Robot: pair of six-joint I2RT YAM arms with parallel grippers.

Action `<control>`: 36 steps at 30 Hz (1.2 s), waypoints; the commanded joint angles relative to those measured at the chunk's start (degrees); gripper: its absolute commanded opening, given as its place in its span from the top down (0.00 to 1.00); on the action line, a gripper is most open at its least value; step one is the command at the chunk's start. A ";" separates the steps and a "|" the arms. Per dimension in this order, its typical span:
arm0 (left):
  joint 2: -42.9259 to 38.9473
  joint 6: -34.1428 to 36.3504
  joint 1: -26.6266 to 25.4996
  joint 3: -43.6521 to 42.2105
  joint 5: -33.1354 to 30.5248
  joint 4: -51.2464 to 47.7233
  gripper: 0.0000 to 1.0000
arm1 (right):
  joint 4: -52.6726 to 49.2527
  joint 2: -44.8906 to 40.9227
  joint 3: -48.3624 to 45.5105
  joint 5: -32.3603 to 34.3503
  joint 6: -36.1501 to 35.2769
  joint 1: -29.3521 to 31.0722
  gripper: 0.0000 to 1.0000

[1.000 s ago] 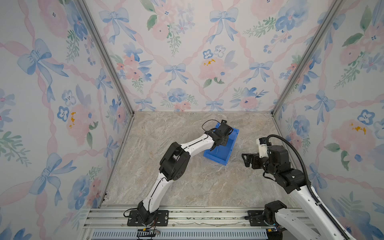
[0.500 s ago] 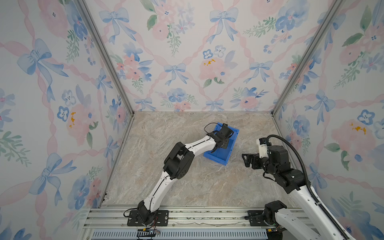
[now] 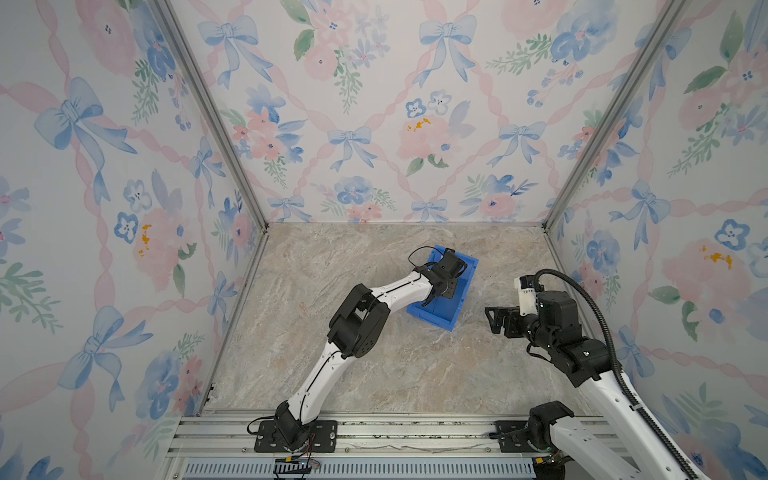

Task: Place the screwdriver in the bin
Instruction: 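Lower the screwdriver into the blue bin with the left gripper, then open the left gripper to release the screwdriver into the bin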

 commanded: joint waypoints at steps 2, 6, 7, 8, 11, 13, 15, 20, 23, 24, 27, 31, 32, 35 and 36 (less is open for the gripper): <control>-1.07 -0.27 0.36 0.99 -0.54 0.46 0.72 | -1.78 -0.59 0.09 0.68 -0.15 -0.61 0.03; -2.29 -0.22 0.40 1.22 -0.78 0.57 0.66 | -2.05 -0.84 0.29 0.70 -0.47 -0.61 0.03; -2.57 -0.20 0.36 1.22 -0.79 0.58 0.66 | -2.14 -0.94 0.29 0.77 -0.44 -0.61 0.03; -2.90 -0.22 0.37 1.22 -0.75 0.68 0.64 | -2.16 -1.10 0.22 0.82 -0.43 -0.61 0.03; -3.87 -0.22 0.37 1.22 -0.92 0.66 0.59 | -2.28 -1.54 0.12 0.93 -0.47 -0.69 0.03; -4.79 0.08 0.26 1.22 -1.01 0.67 0.57 | -2.51 -1.81 0.12 0.90 -0.39 -0.70 0.03; -6.15 0.92 -0.04 0.98 -1.30 0.60 0.55 | -2.67 -2.08 0.35 1.03 -0.43 -0.87 0.03; -13.71 2.47 -0.30 -3.56 -2.35 1.20 0.42 | -3.13 -3.38 1.38 1.82 -1.79 -1.23 0.03; -19.33 4.32 -0.03 -9.22 -2.37 3.43 0.34 | -3.29 -3.67 1.92 3.75 -1.54 -1.23 0.03; -21.13 4.72 0.10 -11.03 -2.24 4.10 0.31 | -3.56 -3.67 2.19 4.62 -1.33 -1.30 0.03; -27.19 4.91 0.85 -17.73 -1.98 6.41 0.24 | -5.07 -3.82 3.27 6.59 -0.64 -1.30 0.03; -35.91 4.53 1.66 -26.45 -2.22 8.25 0.14 | -6.24 -6.43 3.20 10.42 0.29 -1.30 0.03; -38.14 4.44 1.95 -28.76 -2.34 8.33 0.12 | -6.47 -7.40 2.95 11.63 0.30 -1.37 0.03; -44.56 4.43 3.25 -35.93 -3.90 8.73 0.05 | -6.85 -10.05 1.81 14.66 0.60 -1.56 0.03; -47.22 4.48 4.05 -39.30 -4.82 9.22 0.03 | -6.75 -10.94 1.21 15.13 0.69 -1.73 0.03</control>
